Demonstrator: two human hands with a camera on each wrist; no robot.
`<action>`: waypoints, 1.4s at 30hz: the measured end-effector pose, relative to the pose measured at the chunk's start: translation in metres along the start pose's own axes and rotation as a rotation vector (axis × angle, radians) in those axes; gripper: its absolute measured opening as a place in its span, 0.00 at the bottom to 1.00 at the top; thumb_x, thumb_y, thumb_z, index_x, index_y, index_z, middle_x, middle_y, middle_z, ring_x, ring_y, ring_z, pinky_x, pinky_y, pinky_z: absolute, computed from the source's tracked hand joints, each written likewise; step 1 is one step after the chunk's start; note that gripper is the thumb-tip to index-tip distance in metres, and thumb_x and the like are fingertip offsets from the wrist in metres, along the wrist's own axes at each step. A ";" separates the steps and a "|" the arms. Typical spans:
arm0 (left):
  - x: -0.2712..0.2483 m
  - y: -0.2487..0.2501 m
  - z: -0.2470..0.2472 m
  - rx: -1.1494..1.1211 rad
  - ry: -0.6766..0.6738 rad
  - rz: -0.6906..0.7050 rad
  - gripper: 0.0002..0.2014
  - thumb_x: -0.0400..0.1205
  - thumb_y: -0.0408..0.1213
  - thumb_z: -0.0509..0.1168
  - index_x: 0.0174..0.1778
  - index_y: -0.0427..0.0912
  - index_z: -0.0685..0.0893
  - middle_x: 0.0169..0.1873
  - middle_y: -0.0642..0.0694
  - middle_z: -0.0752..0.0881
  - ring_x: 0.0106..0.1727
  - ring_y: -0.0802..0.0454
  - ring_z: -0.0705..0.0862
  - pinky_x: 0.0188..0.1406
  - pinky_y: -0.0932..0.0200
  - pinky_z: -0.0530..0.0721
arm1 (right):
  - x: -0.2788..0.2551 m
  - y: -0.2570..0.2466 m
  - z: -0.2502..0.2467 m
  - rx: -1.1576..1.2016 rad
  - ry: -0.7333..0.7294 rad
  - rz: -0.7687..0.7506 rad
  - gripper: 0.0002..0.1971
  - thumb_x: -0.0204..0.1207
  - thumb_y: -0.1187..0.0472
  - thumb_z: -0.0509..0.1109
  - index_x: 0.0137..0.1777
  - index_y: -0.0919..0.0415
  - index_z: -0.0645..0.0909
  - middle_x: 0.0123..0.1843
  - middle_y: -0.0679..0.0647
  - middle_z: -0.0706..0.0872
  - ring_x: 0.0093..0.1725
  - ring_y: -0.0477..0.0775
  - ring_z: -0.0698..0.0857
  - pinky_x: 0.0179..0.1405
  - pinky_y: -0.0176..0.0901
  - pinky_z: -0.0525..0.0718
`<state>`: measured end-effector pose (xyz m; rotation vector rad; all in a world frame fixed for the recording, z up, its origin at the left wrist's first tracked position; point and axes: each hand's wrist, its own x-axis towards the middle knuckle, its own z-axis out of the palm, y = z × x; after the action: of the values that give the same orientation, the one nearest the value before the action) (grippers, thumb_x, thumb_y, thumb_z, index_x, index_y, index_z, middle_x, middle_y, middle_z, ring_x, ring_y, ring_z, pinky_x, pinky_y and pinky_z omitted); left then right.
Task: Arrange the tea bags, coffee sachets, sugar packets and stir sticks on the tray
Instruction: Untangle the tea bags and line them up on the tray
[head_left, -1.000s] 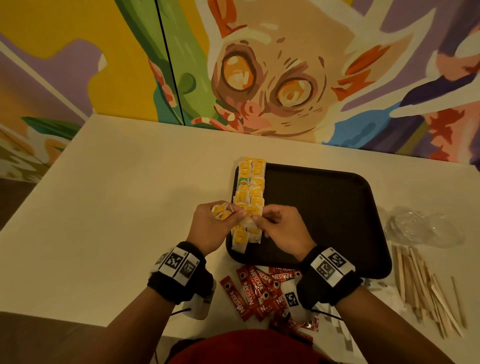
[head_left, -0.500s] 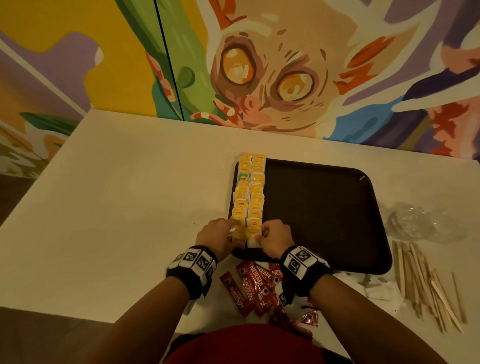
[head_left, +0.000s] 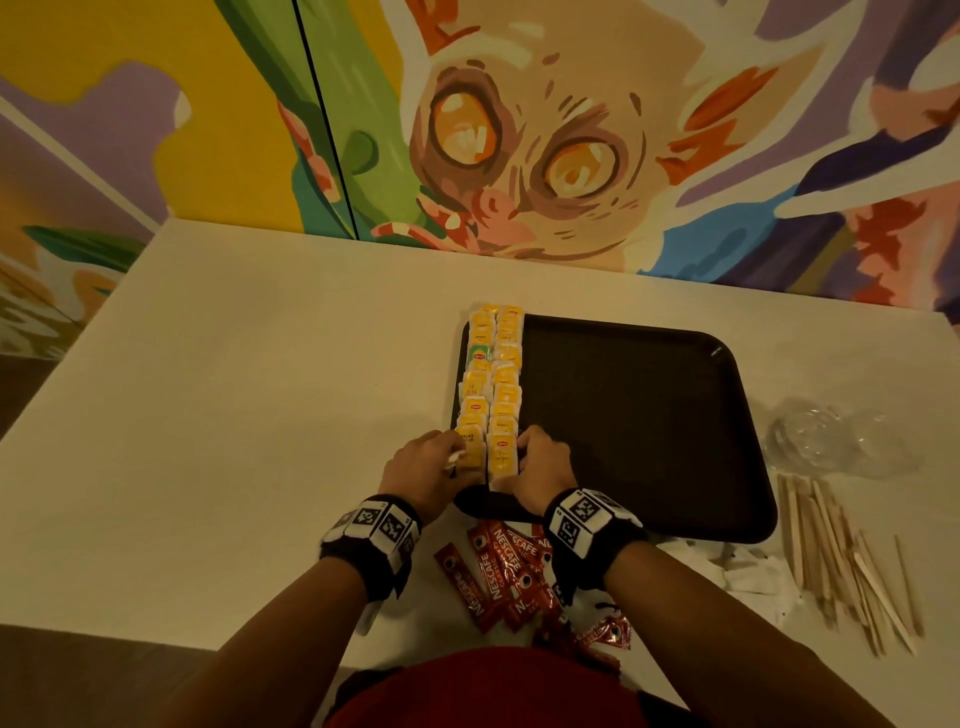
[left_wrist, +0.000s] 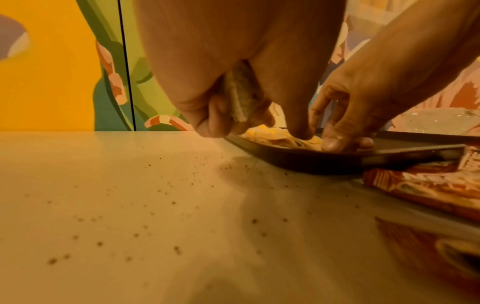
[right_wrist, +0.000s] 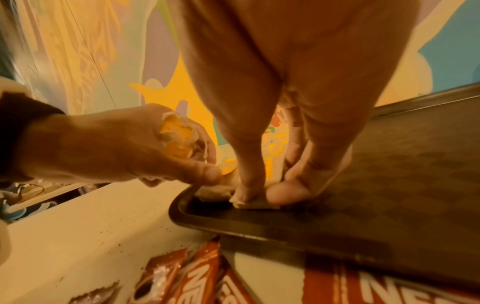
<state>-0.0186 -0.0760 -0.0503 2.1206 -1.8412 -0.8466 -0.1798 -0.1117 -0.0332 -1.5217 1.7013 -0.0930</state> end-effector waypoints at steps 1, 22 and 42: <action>-0.001 -0.001 -0.002 0.024 -0.023 0.018 0.19 0.77 0.54 0.71 0.59 0.49 0.81 0.52 0.50 0.83 0.51 0.49 0.83 0.49 0.53 0.84 | 0.000 -0.003 0.001 -0.009 0.003 0.014 0.25 0.67 0.60 0.83 0.59 0.58 0.74 0.61 0.60 0.80 0.52 0.56 0.83 0.42 0.43 0.84; 0.018 -0.005 -0.005 0.039 0.039 -0.078 0.20 0.78 0.53 0.69 0.63 0.51 0.79 0.56 0.48 0.83 0.53 0.46 0.83 0.52 0.47 0.85 | 0.016 -0.022 -0.001 -0.020 0.100 0.086 0.22 0.76 0.62 0.76 0.68 0.63 0.74 0.68 0.62 0.76 0.63 0.59 0.80 0.54 0.46 0.81; 0.026 -0.009 0.003 0.032 -0.077 -0.232 0.21 0.74 0.60 0.70 0.51 0.47 0.83 0.45 0.48 0.86 0.44 0.50 0.84 0.47 0.50 0.87 | 0.021 -0.028 -0.005 -0.062 0.064 0.022 0.26 0.70 0.62 0.81 0.67 0.63 0.77 0.67 0.63 0.81 0.64 0.61 0.82 0.58 0.47 0.83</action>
<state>-0.0108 -0.0981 -0.0645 2.3870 -1.6751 -0.9670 -0.1590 -0.1391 -0.0256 -1.5601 1.7865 -0.0787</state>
